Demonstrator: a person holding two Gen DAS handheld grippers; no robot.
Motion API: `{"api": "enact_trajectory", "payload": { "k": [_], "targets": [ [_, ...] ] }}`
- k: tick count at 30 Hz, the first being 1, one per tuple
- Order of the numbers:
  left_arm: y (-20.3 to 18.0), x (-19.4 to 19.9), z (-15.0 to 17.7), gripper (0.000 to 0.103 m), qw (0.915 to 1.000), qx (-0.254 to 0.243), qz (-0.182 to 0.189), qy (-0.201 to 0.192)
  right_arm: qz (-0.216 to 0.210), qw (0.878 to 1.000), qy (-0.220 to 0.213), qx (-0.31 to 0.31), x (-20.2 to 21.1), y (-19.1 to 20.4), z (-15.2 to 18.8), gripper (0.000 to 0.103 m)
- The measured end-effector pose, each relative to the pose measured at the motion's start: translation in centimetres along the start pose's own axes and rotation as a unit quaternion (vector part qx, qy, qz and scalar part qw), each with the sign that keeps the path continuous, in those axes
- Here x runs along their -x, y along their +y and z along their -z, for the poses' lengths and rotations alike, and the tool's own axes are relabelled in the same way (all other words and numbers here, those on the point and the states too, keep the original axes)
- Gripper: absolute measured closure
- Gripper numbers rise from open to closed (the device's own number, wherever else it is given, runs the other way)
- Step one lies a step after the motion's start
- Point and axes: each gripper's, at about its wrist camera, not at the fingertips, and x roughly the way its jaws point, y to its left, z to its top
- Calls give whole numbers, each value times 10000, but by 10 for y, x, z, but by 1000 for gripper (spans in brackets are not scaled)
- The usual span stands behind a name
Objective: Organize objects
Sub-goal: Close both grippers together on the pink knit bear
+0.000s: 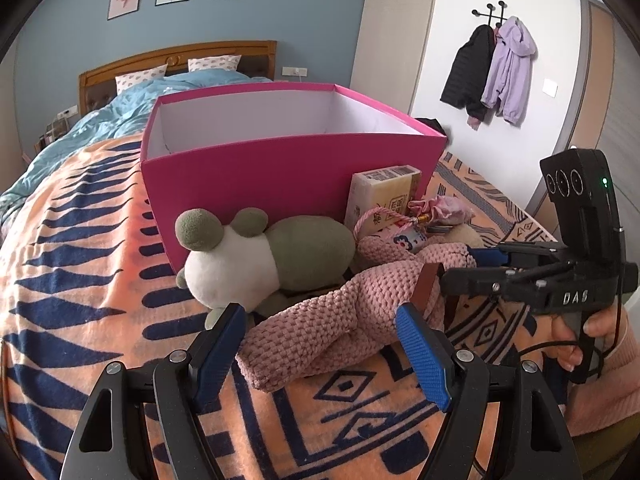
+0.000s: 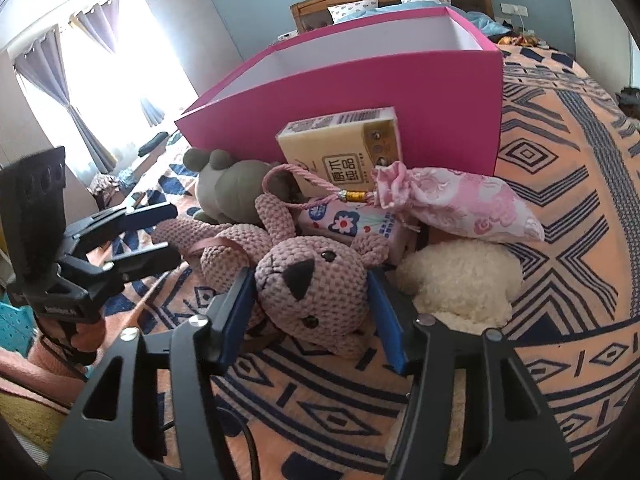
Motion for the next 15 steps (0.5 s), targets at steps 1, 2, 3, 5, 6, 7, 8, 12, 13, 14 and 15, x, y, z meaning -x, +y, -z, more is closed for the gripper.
{"api": "enact_trajectory", "payload": {
  "k": [1,2,3,5,6,7,8,12,13,14,15],
  "targets": [
    [0,1,0,24,10000,-3,6,-3,-36,10000,-10,-57,1,-1,-1,46],
    [-1,3,0,24,10000,-25,10,-22,-90,9999,-13,-122,3,-3,-1,46],
    [-2,4,-1,24,10000,-54,16,-41,-119,9998,-22,-167,4,-4,-1,46],
    [-5,8,-1,24,9999,-128,22,-91,-174,9995,-60,-258,8,-6,-2,47],
    [-8,11,-1,24,9997,-190,45,-125,-235,9992,-79,-308,11,-6,-3,47],
    [-10,13,-1,24,9996,-242,62,-149,-291,9989,-98,-344,13,-7,-4,47],
    [-13,15,0,24,9993,-307,60,-184,-316,9988,-124,-363,14,-7,-5,47],
    [-22,13,3,24,9985,-492,199,-128,-431,9981,-164,-400,21,-3,-8,47],
    [-23,11,5,24,9984,-518,223,-93,-464,9980,-164,-395,22,-2,-8,47],
    [-25,9,6,24,9981,-557,244,-49,-480,9979,-181,-395,22,0,-8,47],
    [-26,7,7,24,9980,-577,255,-30,-478,9979,-189,-393,23,1,-9,47]
  ]
}}
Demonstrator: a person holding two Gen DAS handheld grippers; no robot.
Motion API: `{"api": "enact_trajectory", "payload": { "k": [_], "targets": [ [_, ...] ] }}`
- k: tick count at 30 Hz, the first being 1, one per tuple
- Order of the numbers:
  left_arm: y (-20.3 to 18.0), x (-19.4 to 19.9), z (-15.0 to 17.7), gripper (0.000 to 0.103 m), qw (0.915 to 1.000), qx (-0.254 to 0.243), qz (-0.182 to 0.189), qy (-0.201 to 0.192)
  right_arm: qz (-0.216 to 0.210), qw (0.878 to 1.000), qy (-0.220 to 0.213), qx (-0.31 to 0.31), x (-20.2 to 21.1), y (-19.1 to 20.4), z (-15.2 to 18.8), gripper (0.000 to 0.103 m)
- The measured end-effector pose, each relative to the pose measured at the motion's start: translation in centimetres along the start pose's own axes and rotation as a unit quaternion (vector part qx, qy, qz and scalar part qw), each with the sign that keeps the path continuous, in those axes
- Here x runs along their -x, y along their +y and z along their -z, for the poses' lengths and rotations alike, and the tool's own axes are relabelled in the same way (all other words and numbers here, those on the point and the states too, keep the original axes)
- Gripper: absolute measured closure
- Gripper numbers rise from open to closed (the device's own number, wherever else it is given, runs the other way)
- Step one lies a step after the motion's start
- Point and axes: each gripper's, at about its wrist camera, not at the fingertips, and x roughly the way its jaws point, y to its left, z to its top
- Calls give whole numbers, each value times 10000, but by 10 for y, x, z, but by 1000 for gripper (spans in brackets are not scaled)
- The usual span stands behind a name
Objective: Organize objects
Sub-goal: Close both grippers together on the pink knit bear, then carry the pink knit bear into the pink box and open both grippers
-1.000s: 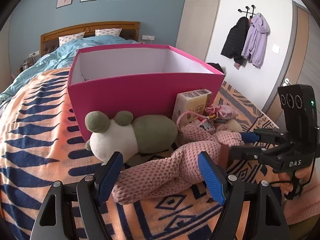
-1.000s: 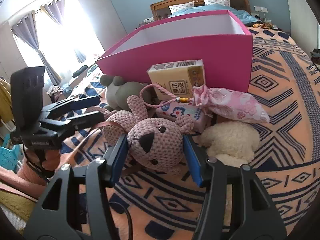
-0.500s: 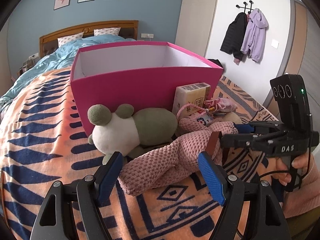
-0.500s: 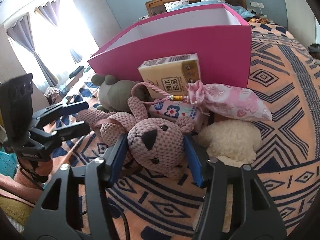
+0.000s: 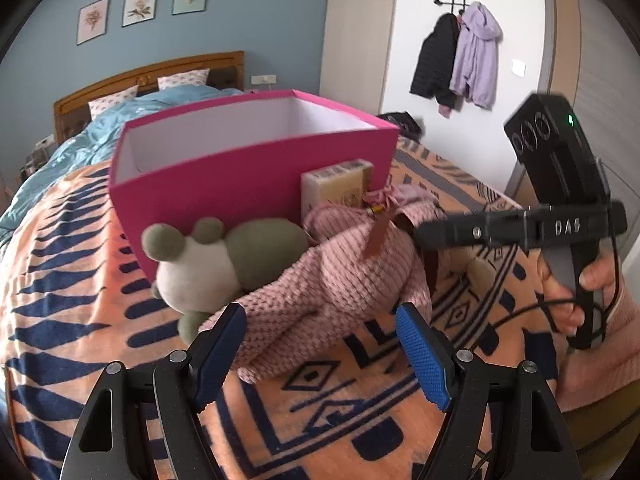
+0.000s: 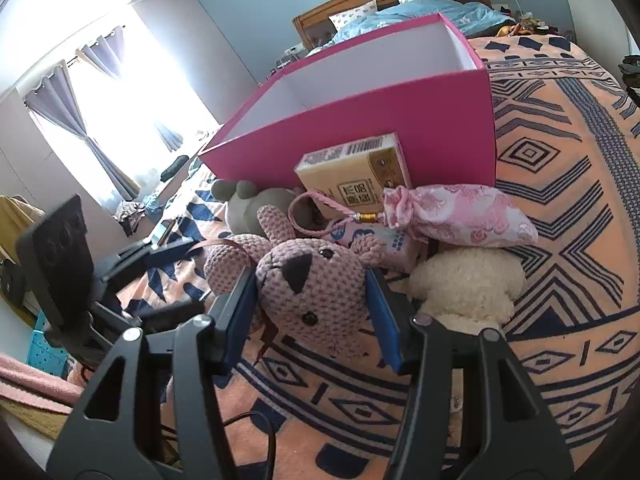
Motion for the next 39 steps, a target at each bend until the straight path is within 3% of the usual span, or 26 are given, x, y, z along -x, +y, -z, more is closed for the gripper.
{"api": "enact_trajectory", "payload": {
  "k": [2,7,9,21,39],
  "targets": [
    [-1,-2,1,25,10000,-21,55,2,-11,10000,-3,-1,0,0,-1,47],
    [1,-6,-4,55,9996,140,225,13,-13,10000,-2,-19,1,2,-2,47],
    [2,-4,-6,58,9992,198,343,-39,32,10000,-35,-5,2,3,-3,47],
    [6,26,-36,59,9982,28,219,-549,-17,9984,-426,379,23,29,-29,47],
    [45,28,-106,59,9954,-23,-225,-931,-55,9929,-970,688,16,42,-114,46]
  ]
}}
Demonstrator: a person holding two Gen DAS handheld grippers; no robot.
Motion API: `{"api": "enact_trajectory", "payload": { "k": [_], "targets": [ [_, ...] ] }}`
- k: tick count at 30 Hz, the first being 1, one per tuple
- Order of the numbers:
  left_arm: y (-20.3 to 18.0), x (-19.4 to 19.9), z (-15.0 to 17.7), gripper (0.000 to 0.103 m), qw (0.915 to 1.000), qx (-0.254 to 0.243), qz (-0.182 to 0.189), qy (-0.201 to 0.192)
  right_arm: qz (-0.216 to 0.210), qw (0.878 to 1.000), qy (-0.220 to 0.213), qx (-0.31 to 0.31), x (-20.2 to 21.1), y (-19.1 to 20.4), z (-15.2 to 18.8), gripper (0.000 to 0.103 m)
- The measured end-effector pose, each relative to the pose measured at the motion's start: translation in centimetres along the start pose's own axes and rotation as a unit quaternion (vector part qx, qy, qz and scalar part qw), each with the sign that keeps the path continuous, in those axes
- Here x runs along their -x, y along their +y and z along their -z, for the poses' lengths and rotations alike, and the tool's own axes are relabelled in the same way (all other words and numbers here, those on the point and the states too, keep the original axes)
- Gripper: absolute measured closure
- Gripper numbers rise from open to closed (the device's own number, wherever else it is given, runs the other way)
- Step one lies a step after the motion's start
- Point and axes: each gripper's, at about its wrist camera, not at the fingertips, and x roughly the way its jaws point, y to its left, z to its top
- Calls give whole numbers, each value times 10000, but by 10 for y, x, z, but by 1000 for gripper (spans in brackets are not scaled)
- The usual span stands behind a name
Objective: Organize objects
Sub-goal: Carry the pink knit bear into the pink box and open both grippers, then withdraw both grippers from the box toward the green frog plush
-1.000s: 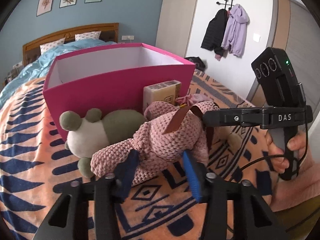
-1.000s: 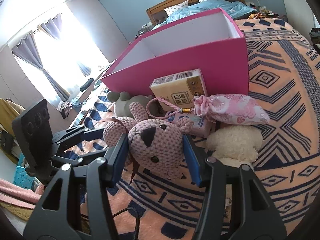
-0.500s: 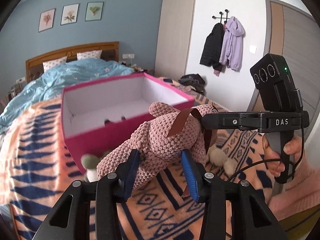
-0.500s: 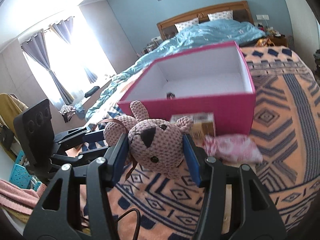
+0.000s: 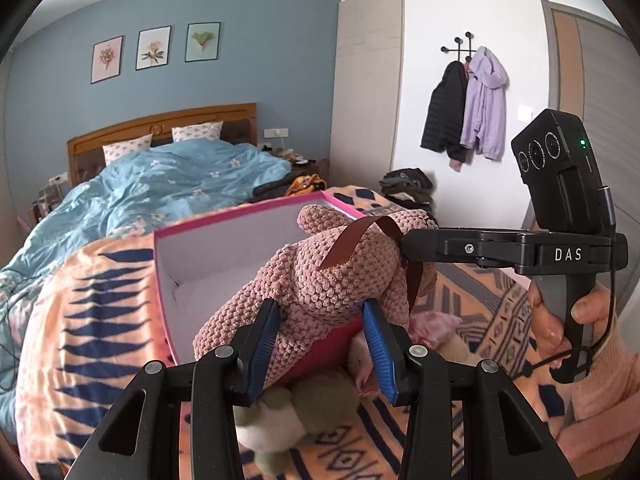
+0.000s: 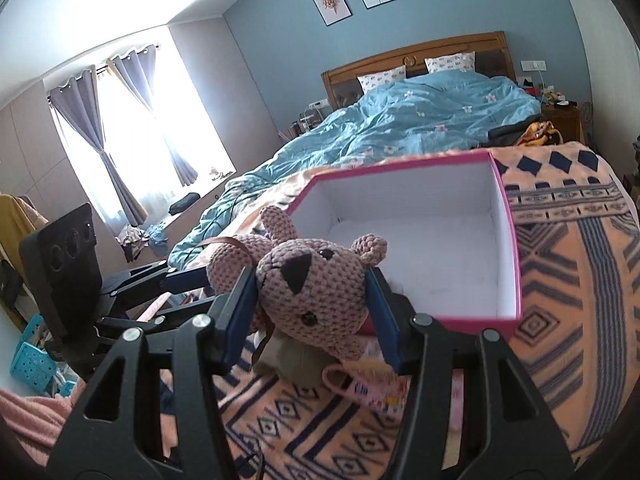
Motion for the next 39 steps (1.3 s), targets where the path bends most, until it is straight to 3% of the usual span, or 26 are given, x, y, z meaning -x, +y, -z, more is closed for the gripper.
{"api": "enact_trajectory", "payload": {
  "k": [13,32,39],
  "targets": [
    [28,-37,-26,61,9992,36,-286,267,117,9999,5,-120,-40,-17,-34,46],
    [63,-100,-13,65,9922,324,-591,1053,294,9960,700,-471,-110,-47,-35,46],
    [73,-106,-4,65,9906,430,-624,1135,483,9937,905,-448,-127,-53,-32,46]
  ]
}}
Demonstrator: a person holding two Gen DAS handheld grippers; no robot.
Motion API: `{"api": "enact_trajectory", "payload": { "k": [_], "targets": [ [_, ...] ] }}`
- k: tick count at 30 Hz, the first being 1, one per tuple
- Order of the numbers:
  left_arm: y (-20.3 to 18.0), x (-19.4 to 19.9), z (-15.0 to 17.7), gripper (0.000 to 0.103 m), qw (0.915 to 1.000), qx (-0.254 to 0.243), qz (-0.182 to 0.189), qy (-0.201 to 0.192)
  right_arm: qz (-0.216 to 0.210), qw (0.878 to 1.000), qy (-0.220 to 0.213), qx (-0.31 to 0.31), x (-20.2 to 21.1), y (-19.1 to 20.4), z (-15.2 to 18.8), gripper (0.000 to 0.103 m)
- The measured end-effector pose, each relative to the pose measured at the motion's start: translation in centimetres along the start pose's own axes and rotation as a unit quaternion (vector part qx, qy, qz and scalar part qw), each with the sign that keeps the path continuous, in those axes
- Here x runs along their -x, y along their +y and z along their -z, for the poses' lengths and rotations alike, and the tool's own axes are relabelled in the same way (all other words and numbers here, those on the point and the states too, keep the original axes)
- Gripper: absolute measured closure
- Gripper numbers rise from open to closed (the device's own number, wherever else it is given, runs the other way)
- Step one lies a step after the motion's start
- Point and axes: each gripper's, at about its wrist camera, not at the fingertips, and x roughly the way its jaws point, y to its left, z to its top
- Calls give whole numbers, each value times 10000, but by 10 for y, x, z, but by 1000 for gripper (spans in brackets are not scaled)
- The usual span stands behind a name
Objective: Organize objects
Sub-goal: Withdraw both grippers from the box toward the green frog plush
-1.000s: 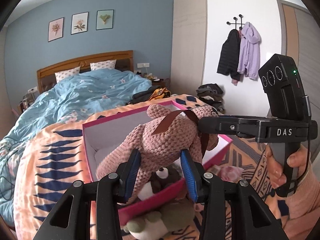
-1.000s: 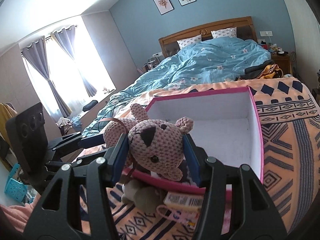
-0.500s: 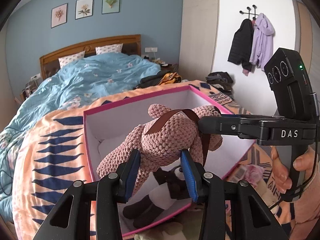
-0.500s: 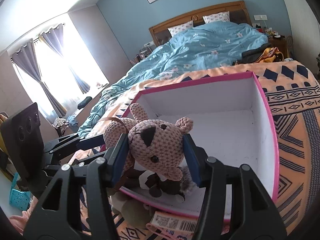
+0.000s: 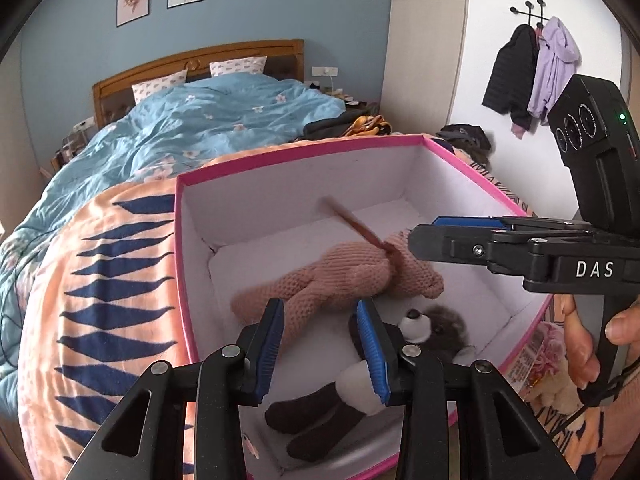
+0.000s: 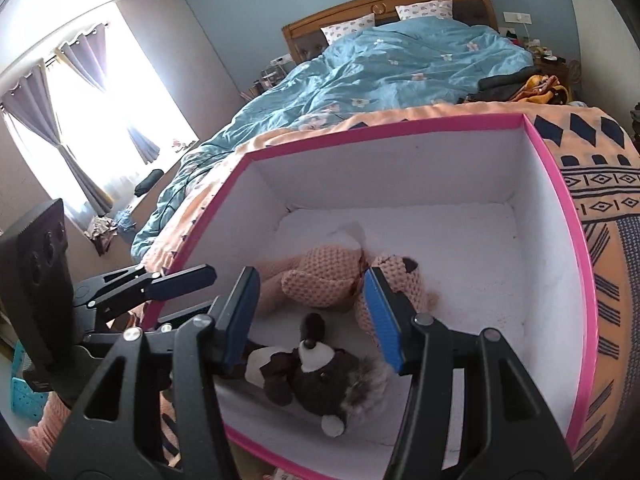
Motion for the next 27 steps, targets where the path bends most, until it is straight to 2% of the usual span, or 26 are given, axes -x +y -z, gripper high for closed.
{"api": "enact_trajectory", "payload": {
  "k": [5,7,13,16,27],
  "targets": [
    [0,6,3,62,9999,-8,51,-118,66,10000,4,17,3,-2,6,46],
    [-1,8,4,56,9998,7,75,-169,86,10000,-8,12,6,-3,9,46],
    [-9,21,7,48,9992,-106,77,-372,97,9999,-72,-81,17,-10,15,46],
    [-13,34,10,41,9983,-96,213,-540,52,9999,-137,-89,27,-11,21,46],
    [-33,75,32,30,9937,-244,376,-1030,37,9985,-523,181,81,-1,52,42]
  ]
}}
